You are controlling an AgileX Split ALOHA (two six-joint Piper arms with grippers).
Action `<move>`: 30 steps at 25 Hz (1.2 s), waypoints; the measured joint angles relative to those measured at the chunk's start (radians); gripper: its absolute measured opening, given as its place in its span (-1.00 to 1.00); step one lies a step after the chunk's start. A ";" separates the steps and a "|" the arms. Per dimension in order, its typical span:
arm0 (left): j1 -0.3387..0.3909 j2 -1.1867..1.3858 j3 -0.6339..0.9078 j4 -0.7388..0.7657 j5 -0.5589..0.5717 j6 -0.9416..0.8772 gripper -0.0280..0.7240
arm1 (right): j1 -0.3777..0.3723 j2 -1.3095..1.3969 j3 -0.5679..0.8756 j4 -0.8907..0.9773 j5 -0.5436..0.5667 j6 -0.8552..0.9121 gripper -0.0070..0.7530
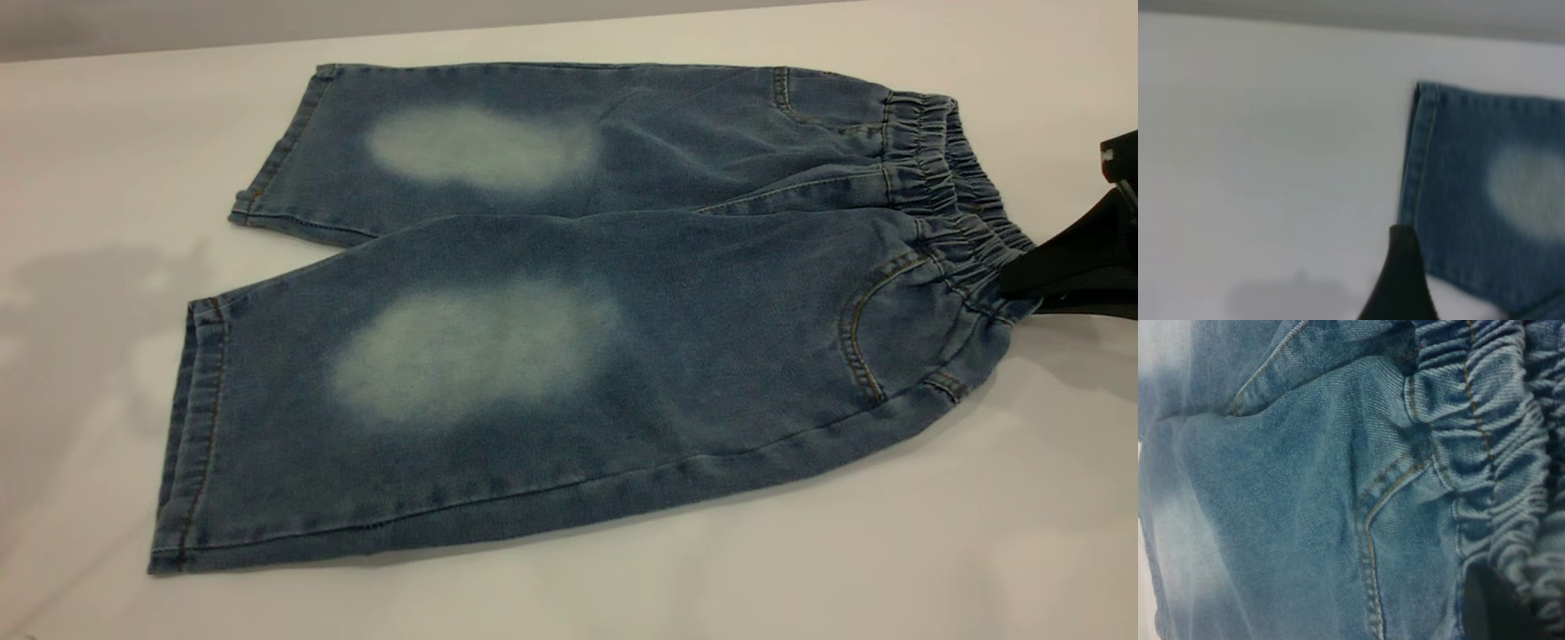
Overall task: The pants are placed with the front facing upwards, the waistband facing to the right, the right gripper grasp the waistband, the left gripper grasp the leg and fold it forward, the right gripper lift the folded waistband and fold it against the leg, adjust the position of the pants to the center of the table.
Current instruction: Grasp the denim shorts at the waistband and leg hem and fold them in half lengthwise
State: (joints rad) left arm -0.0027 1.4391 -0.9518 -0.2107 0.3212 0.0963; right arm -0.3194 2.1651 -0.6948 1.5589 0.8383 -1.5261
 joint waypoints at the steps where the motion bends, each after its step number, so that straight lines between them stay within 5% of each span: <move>1: 0.000 0.000 0.000 0.000 -0.018 0.000 0.47 | 0.000 -0.001 0.000 0.000 0.000 0.000 -0.90; 5: 0.000 0.000 0.000 -0.002 -0.017 0.000 0.47 | 0.000 -0.002 0.000 -0.011 0.000 0.009 -0.90; 17: -0.010 0.027 0.001 -0.064 0.303 -0.006 0.48 | 0.000 -0.108 -0.010 -0.056 0.000 0.052 -0.90; 30: -0.295 0.255 0.001 -0.026 0.536 0.004 0.48 | 0.000 -0.123 -0.061 -0.155 0.000 0.142 -0.90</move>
State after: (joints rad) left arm -0.2978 1.6941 -0.9509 -0.2365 0.8568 0.1002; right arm -0.3194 2.0425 -0.7561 1.4040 0.8381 -1.3844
